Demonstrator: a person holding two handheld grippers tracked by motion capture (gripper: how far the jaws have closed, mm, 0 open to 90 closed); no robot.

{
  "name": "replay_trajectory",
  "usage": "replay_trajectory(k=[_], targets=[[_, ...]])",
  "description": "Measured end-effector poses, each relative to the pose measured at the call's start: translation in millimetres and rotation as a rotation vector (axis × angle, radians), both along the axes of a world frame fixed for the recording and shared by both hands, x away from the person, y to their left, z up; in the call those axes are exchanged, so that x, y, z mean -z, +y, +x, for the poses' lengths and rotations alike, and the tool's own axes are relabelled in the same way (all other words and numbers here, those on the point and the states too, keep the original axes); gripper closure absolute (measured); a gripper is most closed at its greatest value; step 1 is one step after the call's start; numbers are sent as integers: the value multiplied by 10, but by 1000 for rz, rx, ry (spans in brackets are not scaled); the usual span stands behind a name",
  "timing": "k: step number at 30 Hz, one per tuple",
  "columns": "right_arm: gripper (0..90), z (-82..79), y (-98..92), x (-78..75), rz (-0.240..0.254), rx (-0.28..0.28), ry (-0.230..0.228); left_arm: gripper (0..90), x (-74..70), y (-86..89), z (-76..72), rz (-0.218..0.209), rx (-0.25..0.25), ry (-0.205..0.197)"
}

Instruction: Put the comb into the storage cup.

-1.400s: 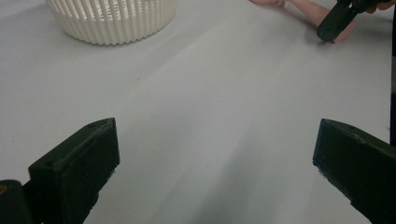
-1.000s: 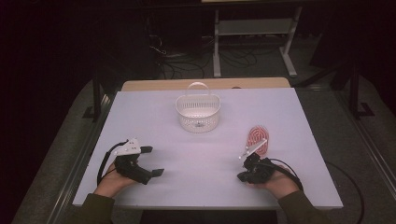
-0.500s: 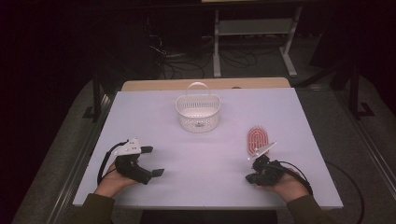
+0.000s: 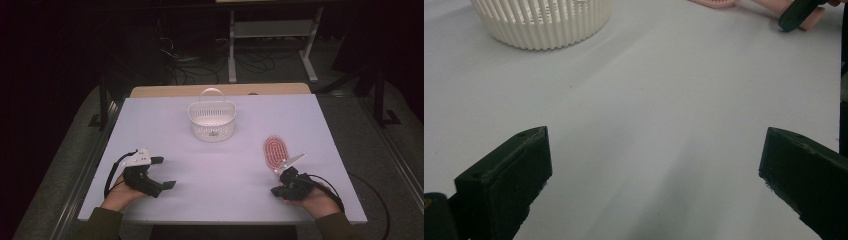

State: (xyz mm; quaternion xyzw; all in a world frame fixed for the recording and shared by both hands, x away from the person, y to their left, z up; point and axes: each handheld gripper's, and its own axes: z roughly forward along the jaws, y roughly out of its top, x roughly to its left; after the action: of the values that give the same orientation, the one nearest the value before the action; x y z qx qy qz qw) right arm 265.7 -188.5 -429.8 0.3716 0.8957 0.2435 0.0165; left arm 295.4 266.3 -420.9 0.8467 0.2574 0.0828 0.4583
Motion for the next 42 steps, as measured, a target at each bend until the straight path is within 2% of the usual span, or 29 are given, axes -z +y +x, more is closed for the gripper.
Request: replay_trajectory(k=[13,26,42], targets=[[895,-5,-219,-19,-7,58,-7,6,4,-12,2,4,7,0],[895,9,-345,-43,-27,101,-18,6,4,-7,3,4,6,3],[895,39,-537,-70,-21,156,-33,6,7,-14,3,4,8,5]])
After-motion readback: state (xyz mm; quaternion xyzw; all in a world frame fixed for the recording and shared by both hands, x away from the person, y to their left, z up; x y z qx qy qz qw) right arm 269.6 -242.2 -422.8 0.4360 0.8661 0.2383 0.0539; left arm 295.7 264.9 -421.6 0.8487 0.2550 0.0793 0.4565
